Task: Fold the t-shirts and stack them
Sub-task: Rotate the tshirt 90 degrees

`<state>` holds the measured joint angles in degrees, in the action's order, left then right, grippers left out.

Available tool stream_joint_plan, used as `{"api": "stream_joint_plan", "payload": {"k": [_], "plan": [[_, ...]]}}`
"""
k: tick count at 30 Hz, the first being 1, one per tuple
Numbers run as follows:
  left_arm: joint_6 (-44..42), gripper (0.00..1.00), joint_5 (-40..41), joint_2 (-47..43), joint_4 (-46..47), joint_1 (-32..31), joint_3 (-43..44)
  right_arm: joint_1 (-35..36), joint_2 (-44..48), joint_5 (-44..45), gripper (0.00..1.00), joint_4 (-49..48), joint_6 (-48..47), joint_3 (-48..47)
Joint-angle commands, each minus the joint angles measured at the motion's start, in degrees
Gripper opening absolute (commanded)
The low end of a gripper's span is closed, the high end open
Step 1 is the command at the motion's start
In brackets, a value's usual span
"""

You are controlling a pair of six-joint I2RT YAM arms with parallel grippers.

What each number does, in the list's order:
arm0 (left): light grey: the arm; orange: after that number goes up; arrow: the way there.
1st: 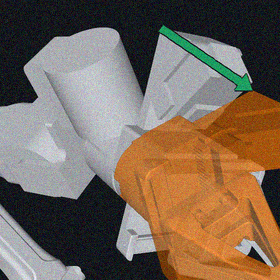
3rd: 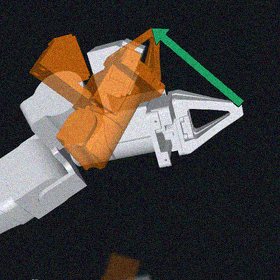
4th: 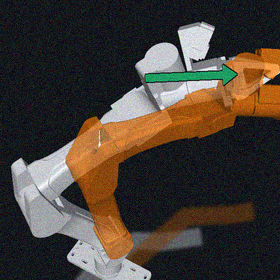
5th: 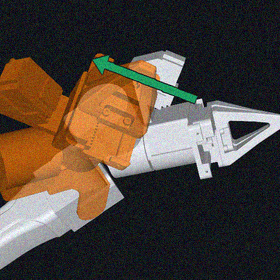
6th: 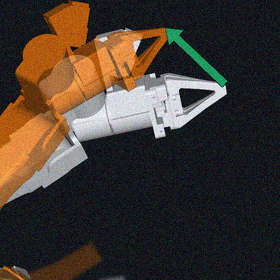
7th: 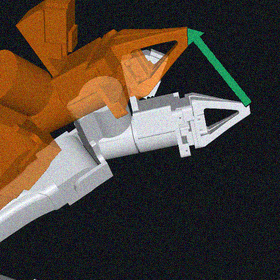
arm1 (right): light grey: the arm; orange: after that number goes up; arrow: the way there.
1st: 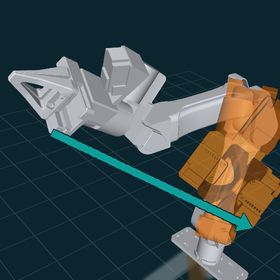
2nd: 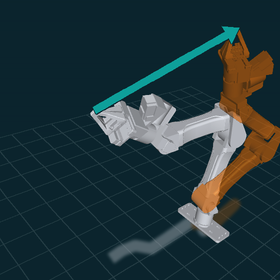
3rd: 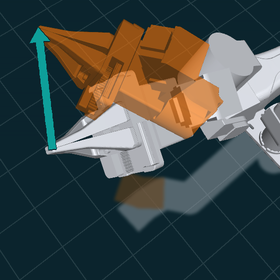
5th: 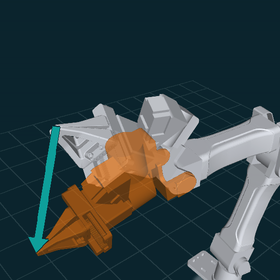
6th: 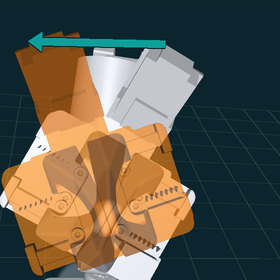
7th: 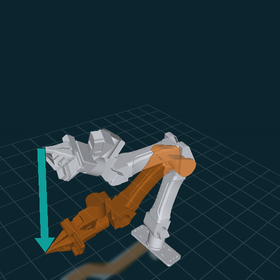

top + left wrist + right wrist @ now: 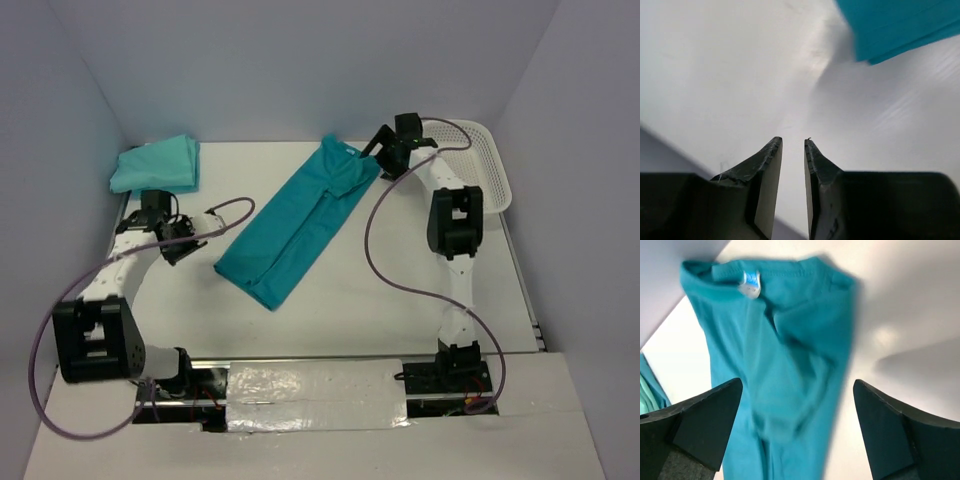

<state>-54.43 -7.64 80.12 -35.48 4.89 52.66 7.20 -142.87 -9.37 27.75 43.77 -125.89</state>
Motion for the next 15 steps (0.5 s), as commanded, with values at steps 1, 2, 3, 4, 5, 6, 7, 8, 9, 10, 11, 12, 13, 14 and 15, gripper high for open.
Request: {"api": "stream_joint_plan", "payload": {"k": [1, 2, 3, 4, 5, 6, 7, 8, 9, 10, 11, 12, 13, 14, 15], "plan": [[-22.5, 0.38, -6.3, -9.3, -1.9, 2.4, 2.9, -0.3, 19.2, 2.6, 1.0, 1.9, -3.1, 11.7], [-26.3, 0.38, -8.2, -11.0, -0.4, 3.1, 1.8, 0.1, 22.4, 2.1, 1.0, 0.0, -3.3, 16.2], [-30.1, 0.38, -9.8, -14.5, 1.4, 3.2, -1.3, 0.2, 25.4, 2.8, 1.0, -1.5, -3.5, 24.1], [-37.6, 0.38, -12.5, -15.9, 4.1, 3.2, -3.0, 0.2, 29.9, 4.2, 1.0, -4.9, -4.1, 26.9], [-40.5, 0.37, -13.5, -16.9, 5.0, 2.8, -4.4, -0.6, 31.0, 7.1, 1.0, -5.8, -4.9, 28.5], [-45.2, 0.37, -14.2, -18.1, 5.3, 2.3, -6.3, -1.0, 30.9, 7.1, 1.0, -3.2, -5.9, 26.5], [-47.5, 0.37, -15.3, -18.2, 3.6, 1.8, -6.7, -1.3, 29.5, 5.8, 1.0, 0.0, -8.6, 23.8], [-50.0, 0.37, -15.7, -18.0, 1.7, 1.8, -6.6, -0.9, 28.9, 5.5, 1.0, 3.3, -10.4, 18.4], [-56.2, 0.38, -16.7, -17.8, -0.4, 1.9, -6.5, 0.1, 28.8, 5.3, 1.0, 8.4, -11.9, 17.6], [-58.5, 0.38, -17.2, -17.6, -2.5, 1.9, -6.7, 1.2, 31.1, 5.5, 1.0, 9.3, -13.6, 18.4], [-60.4, 0.39, -17.9, -17.3, -2.9, 1.9, -7.6, 4.8, 33.4, 5.0, 1.0, 9.0, -13.9, 24.5], [-65.4, 0.39, -18.4, -17.1, -3.2, 1.8, -8.1, 6.8, 35.9, 4.1, 1.0, 5.4, -13.5, 29.2], [-68.5, 0.39, -19.0, -16.2, -4.0, 1.8, -8.6, 8.7, 38.4, 2.8, 1.0, 3.0, -10.3, 33.7], [-74.0, 0.39, -19.6, -15.6, -4.2, 1.9, -9.6, 13.3, 43.4, 0.4, 1.0, -2.6, -7.9, 43.3], [-75.8, 0.39, -20.5, -15.0, -4.2, 1.8, -10.0, 16.2, 45.6, -0.2, 1.0, -5.2, -5.6, 47.9]]}}
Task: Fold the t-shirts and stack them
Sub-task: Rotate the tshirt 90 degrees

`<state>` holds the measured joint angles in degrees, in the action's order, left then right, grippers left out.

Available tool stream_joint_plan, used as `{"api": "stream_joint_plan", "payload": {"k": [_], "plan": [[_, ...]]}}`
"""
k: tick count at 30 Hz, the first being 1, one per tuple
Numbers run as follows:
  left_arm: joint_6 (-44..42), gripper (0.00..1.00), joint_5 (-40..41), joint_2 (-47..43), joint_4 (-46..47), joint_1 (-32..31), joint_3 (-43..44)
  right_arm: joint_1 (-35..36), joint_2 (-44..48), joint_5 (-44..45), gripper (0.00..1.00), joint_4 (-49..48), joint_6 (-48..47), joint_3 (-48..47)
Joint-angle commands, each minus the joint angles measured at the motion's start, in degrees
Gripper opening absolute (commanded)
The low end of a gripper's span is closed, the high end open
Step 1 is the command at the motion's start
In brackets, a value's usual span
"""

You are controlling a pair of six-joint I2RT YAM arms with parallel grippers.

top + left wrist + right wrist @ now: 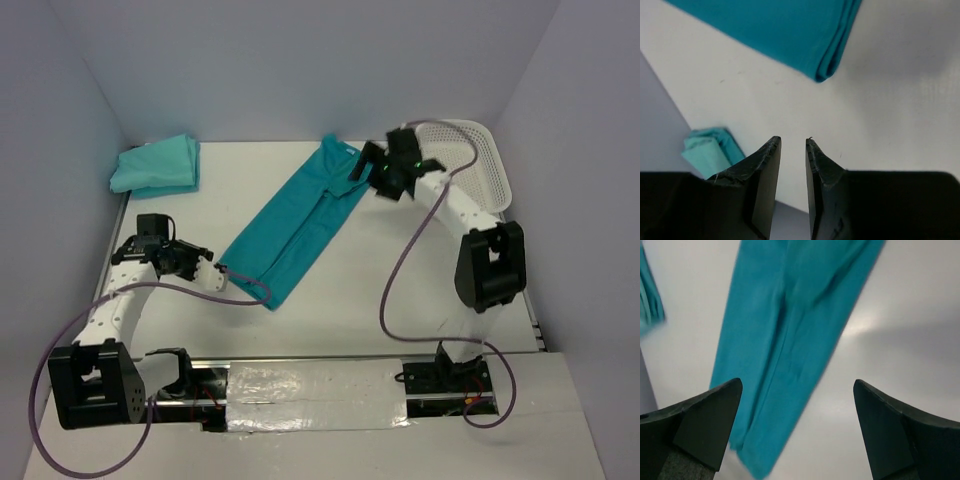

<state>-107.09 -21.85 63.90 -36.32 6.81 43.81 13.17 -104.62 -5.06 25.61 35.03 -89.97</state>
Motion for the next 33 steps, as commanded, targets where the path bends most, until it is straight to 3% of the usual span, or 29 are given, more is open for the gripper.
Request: {"api": "stream_joint_plan", "payload": {"k": [1, 2, 5, 7, 12, 25, 26, 27, 29, 32, 33], "plan": [[-24.5, 0.39, -8.7, 2.5, -3.0, 0.0, -1.8, 13.3, 9.4, -4.1, 1.0, -5.2, 8.9, 15.6], [-27.7, 0.38, -9.9, 3.4, -3.4, -0.1, -1.8, 19.2, 12.6, -3.1, 0.99, -10.3, 12.0, 22.5], [-35.7, 0.38, -11.2, 7.3, -7.9, -0.4, -1.6, 27.7, 13.6, -3.3, 0.88, -20.8, 26.6, 32.4], [-39.0, 0.38, -11.5, 10.3, -9.4, -0.5, -1.9, 34.2, 11.3, -3.2, 0.8, -24.1, 32.0, 34.0], [-41.5, 0.38, -12.3, 16.7, -3.1, -0.9, -2.7, 41.2, 1.8, -2.6, 0.77, -23.6, 41.2, 29.7], [-41.2, 0.42, -12.2, 22.8, -4.3, 0.0, 3.6, 43.9, -7.4, -1.3, 0.64, -26.7, 54.7, 29.2], [-42.1, 0.43, -12.1, 22.9, -5.5, 0.6, 4.0, 43.9, -8.1, -1.4, 0.61, -27.7, 55.4, 29.3], [-43.0, 0.43, -11.8, 22.9, -6.5, 0.7, 4.5, 43.9, -8.4, -1.4, 0.5, -28.2, 56.2, 29.6], [-46.1, 0.43, -10.8, 22.9, -9.2, 1.7, 4.8, 43.3, -8.8, -1.2, 0.38, -30.2, 58.7, 31.5], [-46.5, 0.44, -11.0, 22.5, -13.3, 2.5, 5.8, 42.5, -8.8, -1.6, 0.29, -31.7, 59.5, 34.1], [-46.5, 0.44, -11.4, 22.3, -15.1, 2.7, 7.1, 42.3, -8.8, -1.6, 0.21, -31.6, 59.2, 34.7]]}}
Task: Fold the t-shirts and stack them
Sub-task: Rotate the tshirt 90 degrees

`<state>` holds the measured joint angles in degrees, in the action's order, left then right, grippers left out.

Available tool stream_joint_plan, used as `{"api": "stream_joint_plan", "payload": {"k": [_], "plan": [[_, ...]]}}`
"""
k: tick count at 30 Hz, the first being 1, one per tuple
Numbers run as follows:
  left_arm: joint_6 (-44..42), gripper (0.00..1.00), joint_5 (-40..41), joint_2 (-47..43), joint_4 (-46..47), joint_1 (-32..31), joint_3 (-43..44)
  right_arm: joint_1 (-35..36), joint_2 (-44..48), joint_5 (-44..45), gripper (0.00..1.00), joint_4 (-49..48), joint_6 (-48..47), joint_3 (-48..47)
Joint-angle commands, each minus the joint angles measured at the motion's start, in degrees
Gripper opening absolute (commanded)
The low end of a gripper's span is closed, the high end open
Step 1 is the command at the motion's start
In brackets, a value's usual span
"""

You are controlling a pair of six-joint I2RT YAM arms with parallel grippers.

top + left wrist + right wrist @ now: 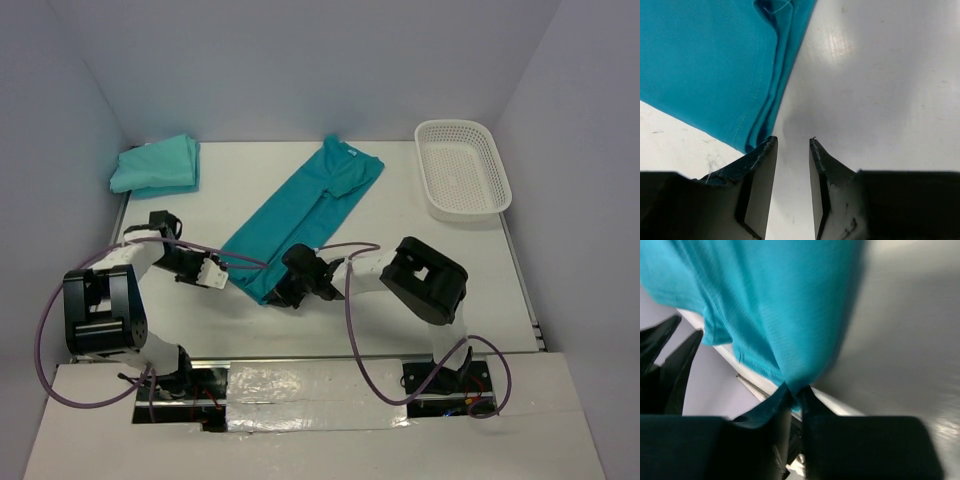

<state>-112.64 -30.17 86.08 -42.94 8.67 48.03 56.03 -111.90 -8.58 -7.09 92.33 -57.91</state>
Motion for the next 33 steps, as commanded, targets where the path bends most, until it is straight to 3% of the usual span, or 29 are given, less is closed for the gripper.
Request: {"api": "stream_joint_plan", "payload": {"k": [1, 3, 9, 14, 17, 18, 19, 21, 24, 26, 28, 29, 33], "plan": [[-40.8, 0.45, -4.0, 0.1, -10.0, 1.0, 3.3, -0.7, -1.6, 1.7, 0.16, 1.1, 1.8, 2.8], [-40.5, 0.45, -4.6, 0.0, -13.7, 1.5, 4.5, -1.0, -2.0, 0.9, 0.01, 0.9, 0.9, 3.2], [-28.0, 0.49, -15.3, 0.2, -18.0, 2.0, 10.9, -1.6, 2.2, -0.8, 0.0, -0.5, -3.5, 9.6], [-19.3, 0.53, -17.8, 0.0, -16.6, -1.8, 11.5, -3.4, 12.2, -5.6, 0.0, 2.9, -12.9, 20.0], [-9.6, 0.55, -18.7, 0.0, -8.7, -7.0, 9.5, -4.9, 18.7, -9.3, 0.0, 1.0, -14.1, 29.5], [-1.6, 0.55, -17.2, 0.0, -5.3, -8.2, 8.7, -5.3, 20.0, -10.0, 0.0, 1.3, -14.9, 32.7], [3.5, 0.55, -16.1, -0.1, 3.9, -13.1, 8.0, -5.8, 22.6, -10.7, 0.0, 3.6, -16.7, 34.0], [13.0, 0.54, -12.6, 0.3, 10.2, -17.2, 6.9, -7.8, 25.0, -11.6, 0.0, 4.9, -18.6, 37.7], [15.4, 0.53, -9.8, -0.4, 15.4, -24.2, 6.8, -11.3, 29.1, -13.5, 0.0, 7.7, -22.2, 41.6], [11.6, 0.53, -8.8, -2.2, 15.6, -28.5, 6.0, -13.1, 31.7, -13.3, 0.0, 9.9, -25.4, 42.4], [-6.1, 0.54, -9.4, -4.2, 10.7, -29.8, 4.9, -13.9, 33.3, -12.7, 0.0, 12.8, -27.3, 42.4], [-21.1, 0.55, -9.8, -7.0, 3.0, -29.9, 3.6, -14.3, 34.5, -12.6, 0.0, 13.2, -28.8, 42.1], [-39.7, 0.55, -6.8, -12.6, -14.7, -31.1, 0.6, -17.1, 33.5, -14.2, 0.0, 12.9, -33.1, 41.7]]}}
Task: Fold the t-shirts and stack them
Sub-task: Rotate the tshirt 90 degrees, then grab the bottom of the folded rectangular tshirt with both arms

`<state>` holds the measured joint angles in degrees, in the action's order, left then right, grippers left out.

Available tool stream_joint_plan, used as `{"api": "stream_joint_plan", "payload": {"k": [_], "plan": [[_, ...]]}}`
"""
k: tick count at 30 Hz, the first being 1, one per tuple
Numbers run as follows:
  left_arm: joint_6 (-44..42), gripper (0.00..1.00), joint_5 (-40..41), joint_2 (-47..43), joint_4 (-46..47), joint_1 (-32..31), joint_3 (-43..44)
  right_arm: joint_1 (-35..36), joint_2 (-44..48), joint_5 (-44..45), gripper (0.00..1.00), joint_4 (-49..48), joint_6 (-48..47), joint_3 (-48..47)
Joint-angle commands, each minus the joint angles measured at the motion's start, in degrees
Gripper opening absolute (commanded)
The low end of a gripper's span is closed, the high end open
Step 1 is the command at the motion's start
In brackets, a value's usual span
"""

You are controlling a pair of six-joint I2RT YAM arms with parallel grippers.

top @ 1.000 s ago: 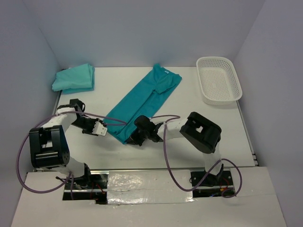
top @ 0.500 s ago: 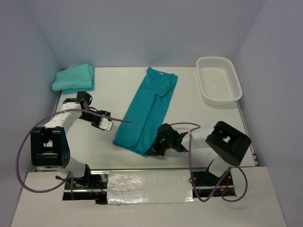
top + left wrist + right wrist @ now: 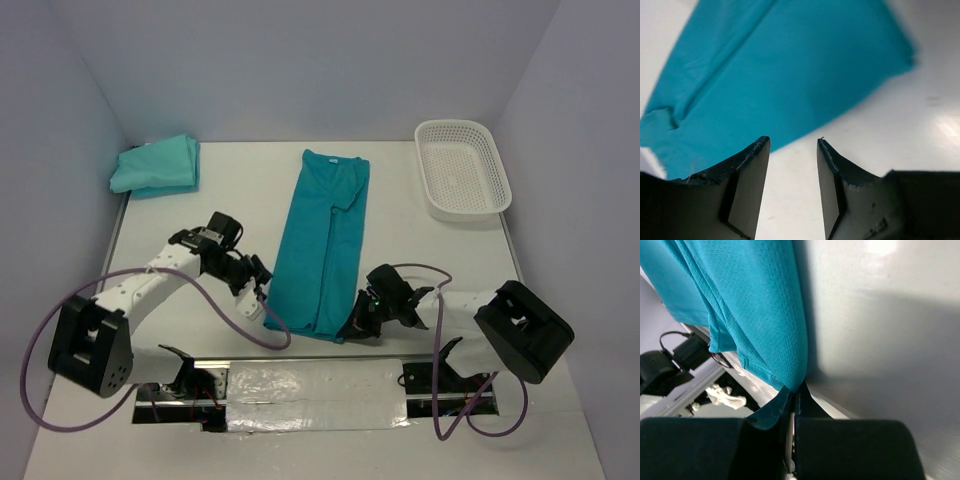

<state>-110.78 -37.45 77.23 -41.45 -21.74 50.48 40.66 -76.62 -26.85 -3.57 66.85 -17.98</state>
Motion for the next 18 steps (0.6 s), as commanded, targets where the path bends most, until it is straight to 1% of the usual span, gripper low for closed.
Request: {"api": "stream_joint_plan", "payload": {"k": [1, 2, 3, 4, 5, 7, 8, 9, 10, 11, 12, 13, 14, 16, 18], "plan": [[-42.5, 0.55, 1.2, -4.8, -17.4, -0.9, -4.3, -1.9, -3.0, 3.8, 0.0, 9.4, -8.5, 1.5], [-42.8, 0.56, 2.9, -5.0, -17.6, -1.2, -5.8, -1.9, -3.5, 3.8, 0.0, 9.3, -9.3, 0.9], [-42.5, 0.56, 3.1, -5.4, -15.3, -1.4, -7.6, -1.9, -4.0, 3.4, 0.0, 8.9, -10.6, 0.7], [-42.1, 0.57, 2.9, -5.6, -13.6, -1.8, -10.5, -2.0, -4.8, 2.9, 0.0, 8.8, -11.1, 0.4], [-41.4, 0.58, 2.9, -6.0, -12.3, -2.4, -11.6, -1.8, -5.1, 2.8, 0.0, 8.8, -11.6, -0.3], [-37.9, 0.6, 1.0, -7.3, -6.6, -4.5, -14.9, -1.9, -5.4, 2.9, 0.0, 9.6, -13.2, -0.8], [-32.2, 0.6, -0.8, -8.1, -3.8, -5.7, -15.8, -2.0, -5.3, 2.9, 0.0, 9.7, -13.4, -0.9], [-28.1, 0.61, -1.5, -9.5, 3.2, -8.2, -17.5, -2.0, -5.1, 2.9, 0.0, 9.6, -13.7, -0.9], [-24.3, 0.6, -1.7, -10.1, 6.7, -9.5, -18.2, -2.0, -4.9, 2.8, 0.0, 9.6, -13.7, -0.8], [-16.8, 0.61, -1.7, -10.6, 9.9, -10.7, -18.7, -2.0, -4.9, 2.7, 0.0, 9.5, -13.8, -0.7], [-12.4, 0.6, -1.3, -10.9, 15.4, -12.4, -18.8, -2.0, -4.8, 2.8, 0.0, 9.6, -13.9, -0.7], [-8.2, 0.59, -0.5, -11.0, 17.6, -13.0, -18.5, -2.0, -4.4, 2.7, 0.0, 9.6, -13.9, -0.4], [-2.1, 0.58, 0.3, -10.9, 18.8, -13.2, -18.3, -2.0, -4.1, 2.6, 0.0, 9.2, -13.6, 0.1], [-2.4, 0.53, 3.0, -11.5, 17.1, -12.8, -18.0, -2.0, -3.4, 2.5, 0.0, 8.1, -12.7, 1.1], [-5.8, 0.51, 3.3, -12.5, 14.6, -11.6, -18.5, -2.1, -3.3, 2.5, 0.0, 7.6, -12.6, 1.5]]}}
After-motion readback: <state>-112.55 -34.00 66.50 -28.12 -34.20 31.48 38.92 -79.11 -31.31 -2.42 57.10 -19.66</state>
